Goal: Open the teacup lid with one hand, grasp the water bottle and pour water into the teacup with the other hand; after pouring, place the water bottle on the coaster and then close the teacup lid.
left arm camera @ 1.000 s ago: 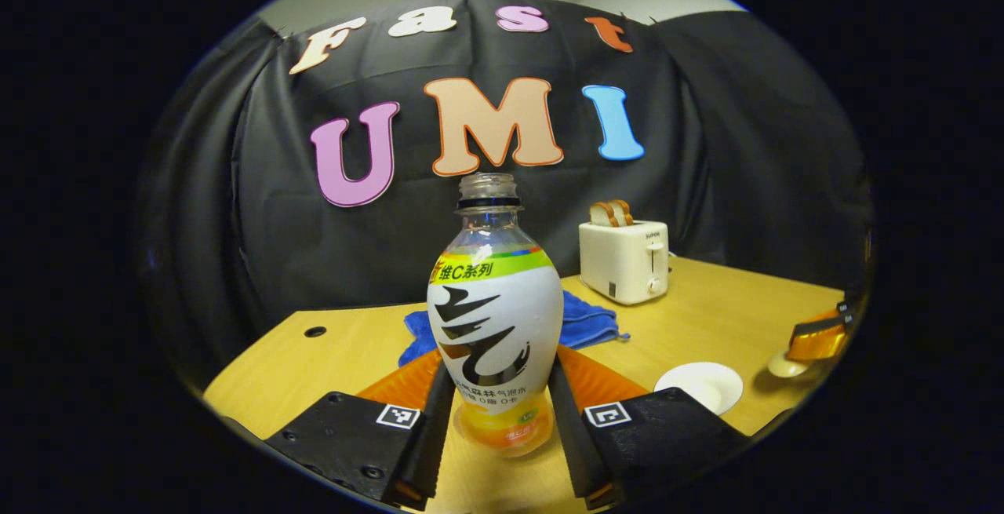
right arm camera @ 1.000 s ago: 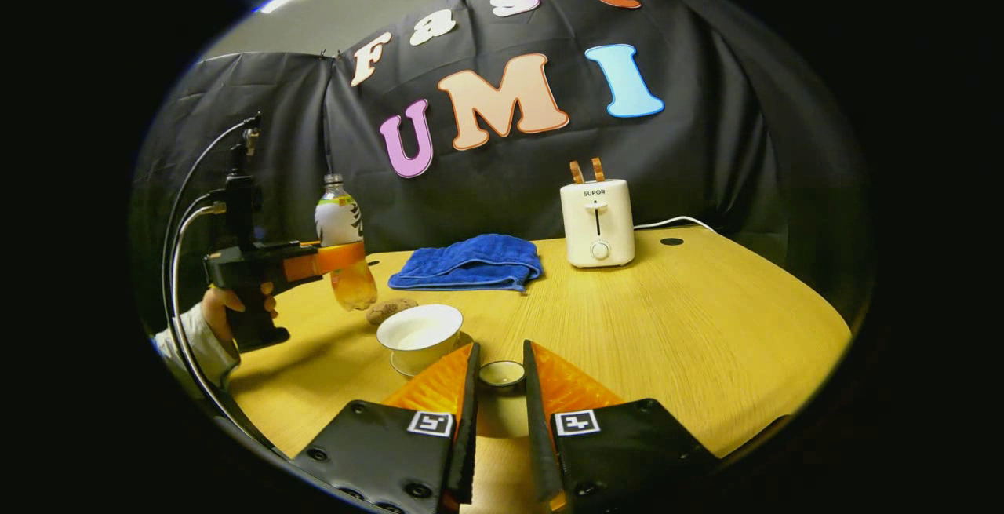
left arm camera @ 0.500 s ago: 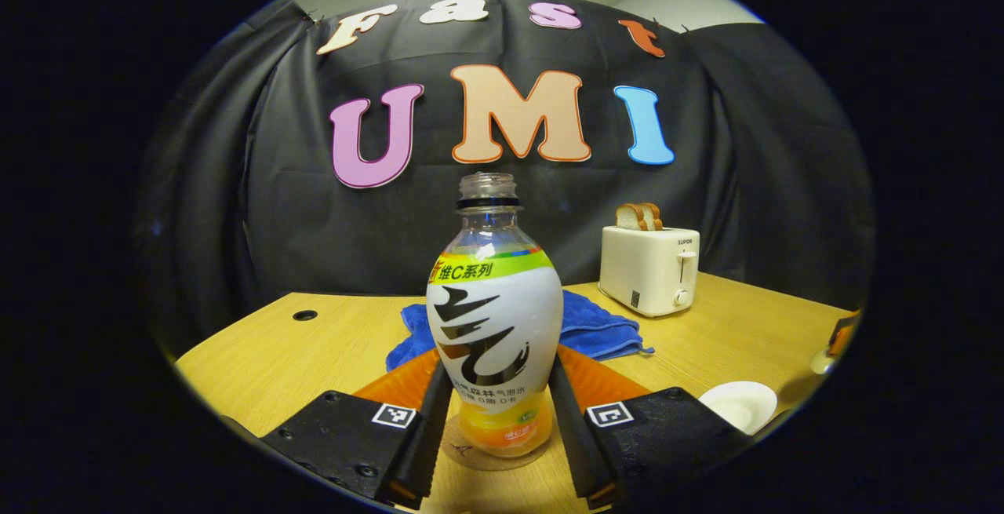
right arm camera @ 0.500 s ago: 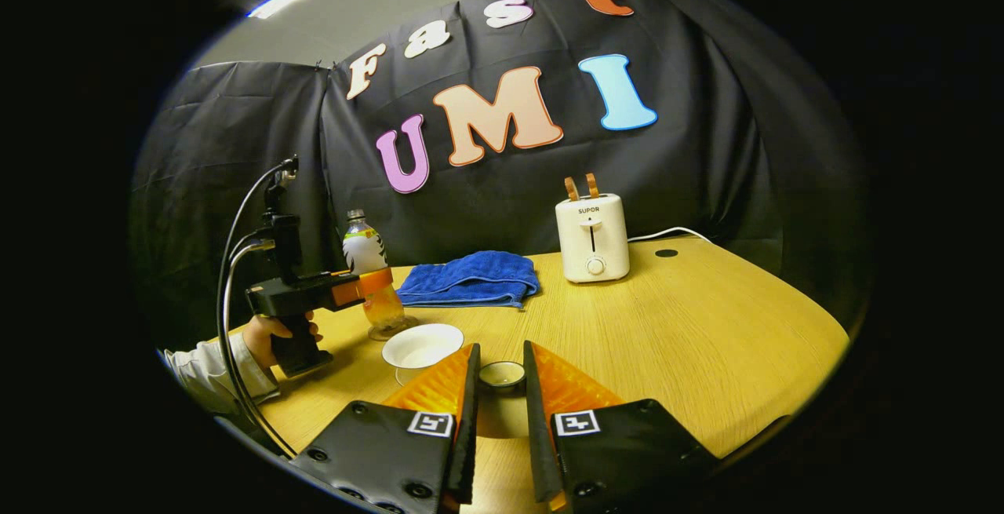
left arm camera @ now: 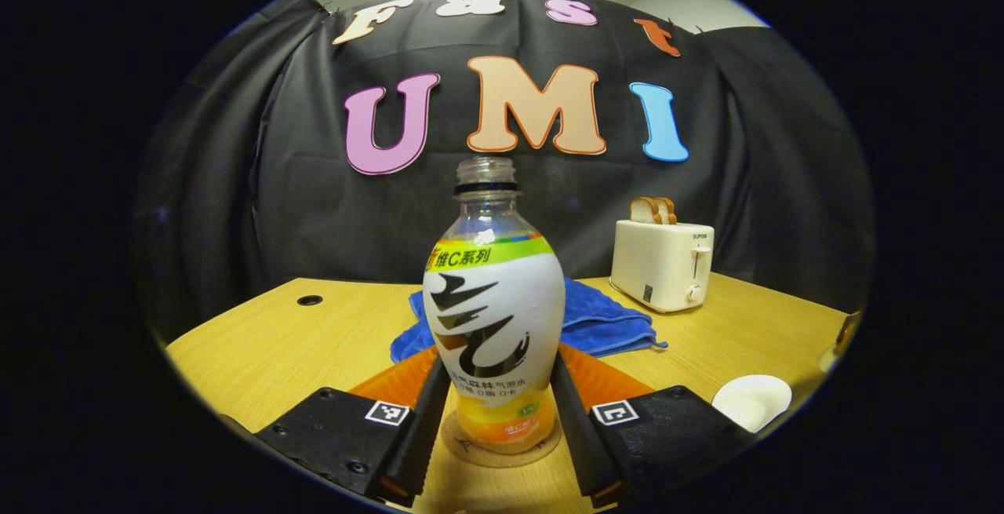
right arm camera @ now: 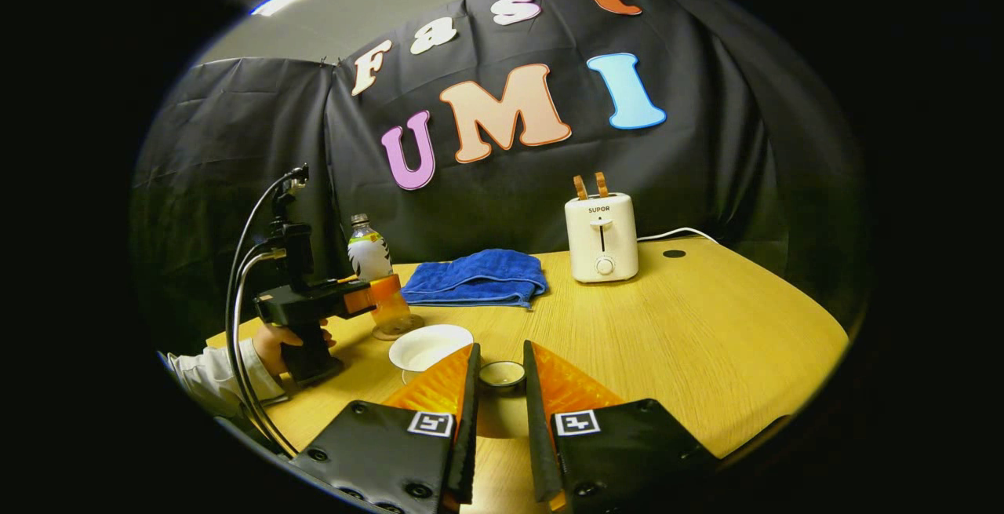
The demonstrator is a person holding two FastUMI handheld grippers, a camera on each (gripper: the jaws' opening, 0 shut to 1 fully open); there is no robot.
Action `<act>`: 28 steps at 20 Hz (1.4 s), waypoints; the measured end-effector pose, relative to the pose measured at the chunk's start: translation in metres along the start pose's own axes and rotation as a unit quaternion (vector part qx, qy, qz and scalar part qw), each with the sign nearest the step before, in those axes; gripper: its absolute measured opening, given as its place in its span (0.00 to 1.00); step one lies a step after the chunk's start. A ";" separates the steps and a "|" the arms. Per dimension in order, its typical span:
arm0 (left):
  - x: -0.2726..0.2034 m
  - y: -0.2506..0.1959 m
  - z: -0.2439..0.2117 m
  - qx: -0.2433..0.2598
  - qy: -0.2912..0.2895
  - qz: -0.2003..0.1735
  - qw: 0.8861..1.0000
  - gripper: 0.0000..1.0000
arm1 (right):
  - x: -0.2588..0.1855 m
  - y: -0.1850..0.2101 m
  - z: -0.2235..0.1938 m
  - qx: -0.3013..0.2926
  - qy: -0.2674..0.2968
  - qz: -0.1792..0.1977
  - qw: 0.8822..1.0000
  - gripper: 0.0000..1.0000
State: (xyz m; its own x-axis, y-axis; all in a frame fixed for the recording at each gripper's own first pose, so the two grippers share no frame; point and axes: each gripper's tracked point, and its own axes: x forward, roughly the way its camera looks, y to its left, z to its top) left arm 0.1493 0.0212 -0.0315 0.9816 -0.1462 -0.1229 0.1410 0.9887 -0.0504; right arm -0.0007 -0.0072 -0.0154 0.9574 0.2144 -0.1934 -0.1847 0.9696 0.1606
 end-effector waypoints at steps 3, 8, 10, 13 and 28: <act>-0.001 0.000 -0.001 -0.007 0.001 0.001 1.000 0.73 | 0.003 0.006 0.001 -0.005 -0.001 0.003 1.000 0.35; -0.011 0.000 0.000 -0.006 0.000 0.002 1.000 0.89 | 0.006 0.015 0.006 -0.004 -0.005 0.013 1.000 0.31; -0.021 0.000 0.000 -0.005 0.000 0.007 1.000 0.96 | 0.008 0.021 0.010 -0.010 -0.013 0.019 1.000 0.34; -0.042 -0.006 0.007 0.001 -0.006 0.007 1.000 0.95 | 0.015 0.028 0.015 -0.018 -0.024 0.025 0.999 0.33; -0.144 -0.007 0.025 0.001 -0.050 0.025 0.998 0.95 | 0.071 0.081 0.021 -0.042 -0.047 0.083 0.995 0.33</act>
State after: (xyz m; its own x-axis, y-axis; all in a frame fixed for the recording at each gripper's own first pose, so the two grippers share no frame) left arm 0.0105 0.0357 0.0117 0.9953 -0.0934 -0.0254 0.0923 0.9947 -0.0445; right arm 0.0574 0.0842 0.0039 0.9279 0.3641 -0.0799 -0.3560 0.9291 0.0999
